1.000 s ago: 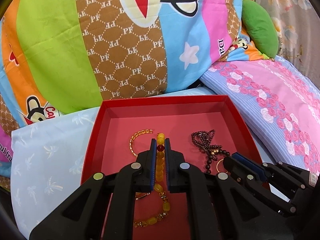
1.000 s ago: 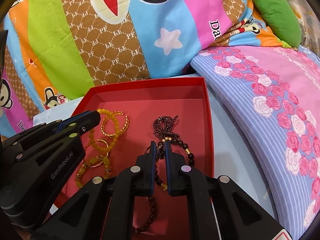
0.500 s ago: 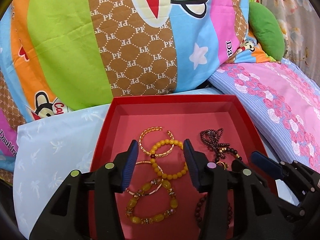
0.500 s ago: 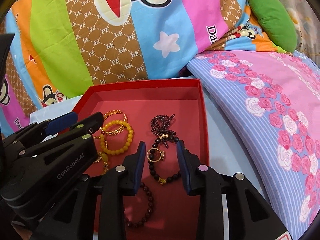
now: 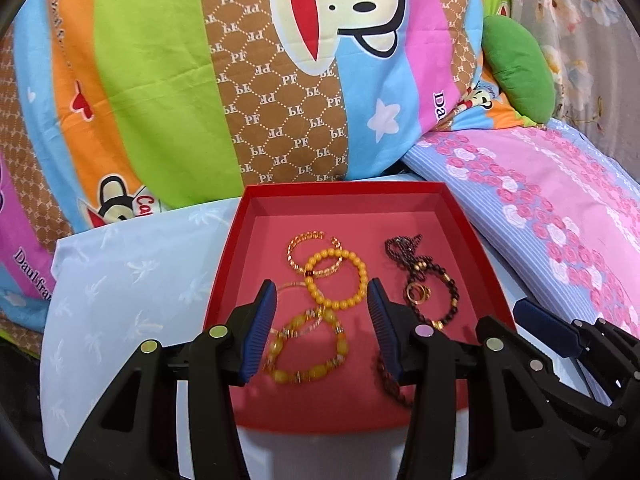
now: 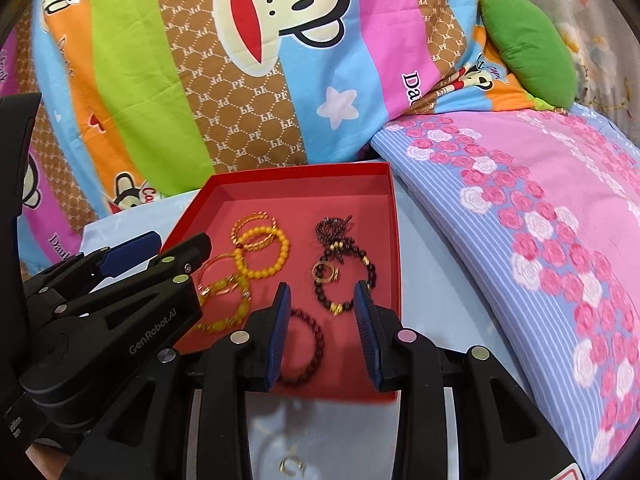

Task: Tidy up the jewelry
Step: 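Carry the bracelet and ring into the red box and open both tools, then withdraw both tools from the box over the gold hoop earrings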

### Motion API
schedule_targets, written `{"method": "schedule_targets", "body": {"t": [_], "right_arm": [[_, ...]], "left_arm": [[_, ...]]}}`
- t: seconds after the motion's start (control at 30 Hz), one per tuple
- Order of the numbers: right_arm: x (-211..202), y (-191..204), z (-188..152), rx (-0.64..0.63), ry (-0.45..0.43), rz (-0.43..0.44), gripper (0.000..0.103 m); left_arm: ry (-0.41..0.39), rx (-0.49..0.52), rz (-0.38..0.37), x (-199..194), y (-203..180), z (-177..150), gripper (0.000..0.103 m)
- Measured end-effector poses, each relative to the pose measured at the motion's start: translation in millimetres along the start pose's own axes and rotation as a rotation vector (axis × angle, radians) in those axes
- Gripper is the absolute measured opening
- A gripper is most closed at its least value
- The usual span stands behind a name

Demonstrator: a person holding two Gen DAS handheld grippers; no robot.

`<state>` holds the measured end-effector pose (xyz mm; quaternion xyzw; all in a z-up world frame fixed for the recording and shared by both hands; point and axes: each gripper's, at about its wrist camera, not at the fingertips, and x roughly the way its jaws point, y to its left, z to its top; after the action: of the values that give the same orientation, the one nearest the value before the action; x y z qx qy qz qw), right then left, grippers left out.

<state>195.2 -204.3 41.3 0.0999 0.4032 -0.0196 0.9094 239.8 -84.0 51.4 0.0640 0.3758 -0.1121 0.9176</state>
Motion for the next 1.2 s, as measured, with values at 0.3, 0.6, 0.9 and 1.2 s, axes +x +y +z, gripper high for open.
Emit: {"method": "schedule_targets", "body": {"t": [0.3, 0.6, 0.9, 1.2], "right_arm": [[-33, 6, -36, 0.007, 0.009, 0.001, 0.033], [-44, 12, -73, 0.009, 0.047, 0.001, 0.033], [-43, 12, -96, 0.001, 0.074, -0.009, 0.033], [-29, 8, -120, -0.01, 0.121, -0.027, 0.033]], "left_arm": [[0.009, 0.008, 0.0, -32, -2, -34, 0.045], [0.052, 0.01, -0.003, -46, 0, -76, 0.045], [0.103, -0.004, -0.008, -42, 1, -106, 0.045], [0.149, -0.023, -0.012, -33, 6, -131, 0.045]]}}
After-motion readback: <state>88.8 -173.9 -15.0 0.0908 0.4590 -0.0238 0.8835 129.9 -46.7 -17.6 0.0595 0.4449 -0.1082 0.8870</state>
